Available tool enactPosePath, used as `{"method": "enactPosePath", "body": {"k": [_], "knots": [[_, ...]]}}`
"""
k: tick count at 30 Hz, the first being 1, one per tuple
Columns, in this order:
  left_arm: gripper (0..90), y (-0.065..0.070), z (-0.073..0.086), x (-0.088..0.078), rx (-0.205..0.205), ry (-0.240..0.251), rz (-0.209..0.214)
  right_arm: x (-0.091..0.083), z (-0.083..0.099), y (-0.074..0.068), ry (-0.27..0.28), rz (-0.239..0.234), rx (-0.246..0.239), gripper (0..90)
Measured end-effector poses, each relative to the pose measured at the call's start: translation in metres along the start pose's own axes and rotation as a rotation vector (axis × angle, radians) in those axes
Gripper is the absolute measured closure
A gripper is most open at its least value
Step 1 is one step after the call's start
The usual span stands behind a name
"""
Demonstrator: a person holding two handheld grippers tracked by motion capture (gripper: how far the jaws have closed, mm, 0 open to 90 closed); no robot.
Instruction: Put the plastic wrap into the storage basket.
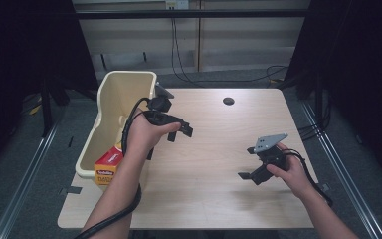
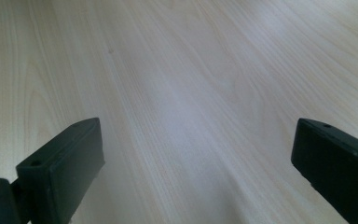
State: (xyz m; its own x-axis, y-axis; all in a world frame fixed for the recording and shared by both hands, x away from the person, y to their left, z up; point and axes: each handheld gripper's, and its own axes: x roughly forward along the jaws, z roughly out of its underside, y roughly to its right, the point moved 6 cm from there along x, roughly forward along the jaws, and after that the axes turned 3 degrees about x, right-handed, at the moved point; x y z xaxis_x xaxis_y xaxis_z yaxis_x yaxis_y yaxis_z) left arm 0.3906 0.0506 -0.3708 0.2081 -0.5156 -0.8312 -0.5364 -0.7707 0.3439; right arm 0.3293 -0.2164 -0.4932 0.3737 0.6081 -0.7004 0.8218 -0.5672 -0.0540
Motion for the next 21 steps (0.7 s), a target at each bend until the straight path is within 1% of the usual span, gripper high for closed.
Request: {"method": "enactPosePath", "body": {"k": [7,8,12,15,17,18,21], "knots": [[10.9,0.003,0.003,0.008,0.010,0.003,0.017,0.001,0.001,0.000,-0.002,-0.001,0.002,2.0],[10.9,0.003,0.004,0.009,0.017,0.001,0.015,0.001,0.001,0.000,-0.002,-0.004,0.001,2.0],[10.9,0.005,0.006,0.014,0.015,0.008,0.019,0.002,0.001,0.000,0.001,-0.003,0.001,2.0],[10.9,0.006,0.008,0.017,0.035,0.001,0.029,0.002,0.002,0.001,0.000,0.002,-0.002,2.0],[10.9,0.008,0.009,0.020,0.030,0.008,0.032,0.002,0.003,0.001,-0.001,-0.003,-0.001,2.0],[10.9,0.007,0.010,0.021,0.036,0.005,0.035,0.002,0.003,0.001,-0.002,-0.001,-0.001,2.0],[10.9,0.007,0.011,0.026,0.031,0.004,0.029,0.002,0.003,0.001,-0.003,0.000,0.003,2.0]]}}
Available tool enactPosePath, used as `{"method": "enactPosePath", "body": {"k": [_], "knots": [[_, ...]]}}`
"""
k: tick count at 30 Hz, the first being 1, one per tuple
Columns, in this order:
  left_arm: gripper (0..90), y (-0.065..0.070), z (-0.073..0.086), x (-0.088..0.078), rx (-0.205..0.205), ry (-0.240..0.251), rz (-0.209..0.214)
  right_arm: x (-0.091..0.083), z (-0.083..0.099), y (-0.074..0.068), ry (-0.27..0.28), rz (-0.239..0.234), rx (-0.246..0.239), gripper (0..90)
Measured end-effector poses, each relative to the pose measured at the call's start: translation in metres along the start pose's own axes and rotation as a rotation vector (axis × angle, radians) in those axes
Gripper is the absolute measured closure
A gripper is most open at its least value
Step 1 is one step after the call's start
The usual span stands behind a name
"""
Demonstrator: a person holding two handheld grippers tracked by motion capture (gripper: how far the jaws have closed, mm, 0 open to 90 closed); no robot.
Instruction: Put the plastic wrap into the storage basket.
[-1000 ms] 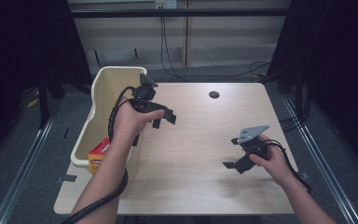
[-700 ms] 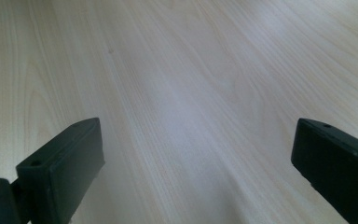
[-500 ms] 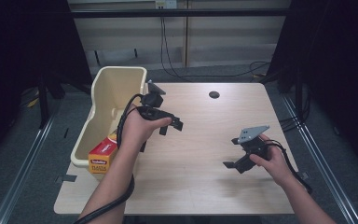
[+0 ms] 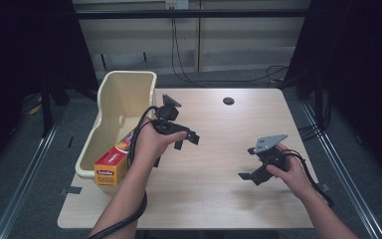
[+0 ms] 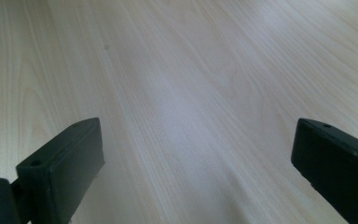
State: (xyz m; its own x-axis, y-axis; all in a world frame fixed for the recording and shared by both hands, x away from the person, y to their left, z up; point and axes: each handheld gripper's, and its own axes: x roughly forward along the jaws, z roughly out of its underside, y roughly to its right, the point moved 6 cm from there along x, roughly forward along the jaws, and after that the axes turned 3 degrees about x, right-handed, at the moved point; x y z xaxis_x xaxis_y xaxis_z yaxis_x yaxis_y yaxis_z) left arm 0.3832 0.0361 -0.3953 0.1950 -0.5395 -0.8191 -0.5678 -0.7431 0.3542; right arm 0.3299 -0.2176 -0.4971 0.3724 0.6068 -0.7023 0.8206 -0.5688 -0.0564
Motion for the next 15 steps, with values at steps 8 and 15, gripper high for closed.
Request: {"method": "enactPosePath", "body": {"k": [8,15], "knots": [[10.3,-0.001,0.009,0.014,0.005,-0.013,0.027,0.001,0.005,0.002,-0.012,0.010,0.011,2.0],[10.2,-0.001,0.018,0.026,0.014,-0.018,0.034,0.002,0.007,0.004,-0.011,0.012,0.016,2.0]]}}
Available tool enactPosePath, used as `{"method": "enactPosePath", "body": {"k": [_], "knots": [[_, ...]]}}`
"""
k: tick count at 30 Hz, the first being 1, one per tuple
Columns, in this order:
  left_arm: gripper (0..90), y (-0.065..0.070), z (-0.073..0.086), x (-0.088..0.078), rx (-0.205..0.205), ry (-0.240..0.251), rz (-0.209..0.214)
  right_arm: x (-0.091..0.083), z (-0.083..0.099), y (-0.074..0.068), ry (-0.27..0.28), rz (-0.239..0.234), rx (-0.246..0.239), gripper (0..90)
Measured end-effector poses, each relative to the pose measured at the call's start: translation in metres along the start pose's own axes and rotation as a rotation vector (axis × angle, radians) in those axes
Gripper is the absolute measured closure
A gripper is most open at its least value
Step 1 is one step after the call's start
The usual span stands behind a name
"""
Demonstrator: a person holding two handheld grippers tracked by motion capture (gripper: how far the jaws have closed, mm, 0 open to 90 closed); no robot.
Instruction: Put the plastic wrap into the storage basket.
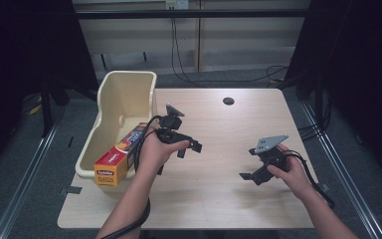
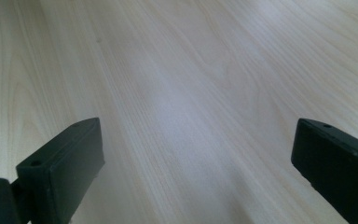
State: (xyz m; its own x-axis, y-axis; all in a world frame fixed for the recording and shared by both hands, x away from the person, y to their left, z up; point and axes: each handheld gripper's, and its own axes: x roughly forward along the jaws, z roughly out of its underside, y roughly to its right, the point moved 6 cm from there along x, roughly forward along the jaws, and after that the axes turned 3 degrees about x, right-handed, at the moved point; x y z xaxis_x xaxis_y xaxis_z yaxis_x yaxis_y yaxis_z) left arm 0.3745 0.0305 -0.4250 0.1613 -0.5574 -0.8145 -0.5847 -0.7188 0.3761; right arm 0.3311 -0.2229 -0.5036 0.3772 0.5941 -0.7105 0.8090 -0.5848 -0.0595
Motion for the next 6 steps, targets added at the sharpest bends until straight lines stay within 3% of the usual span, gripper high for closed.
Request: {"method": "enactPosePath", "body": {"k": [3,4,6], "knots": [[10.1,0.0001,0.0041,0.0054,0.000,0.000,0.001,0.0021,0.0020,0.0006,-0.008,0.005,0.000,2.0],[10.1,-0.0010,0.0057,0.0064,0.018,-0.010,0.004,0.0026,0.0025,0.0010,-0.010,0.007,0.001,2.0],[10.0,-0.0008,0.0079,0.0101,0.005,-0.002,0.006,0.0029,0.0031,0.0017,-0.010,0.007,0.005,2.0]]}}
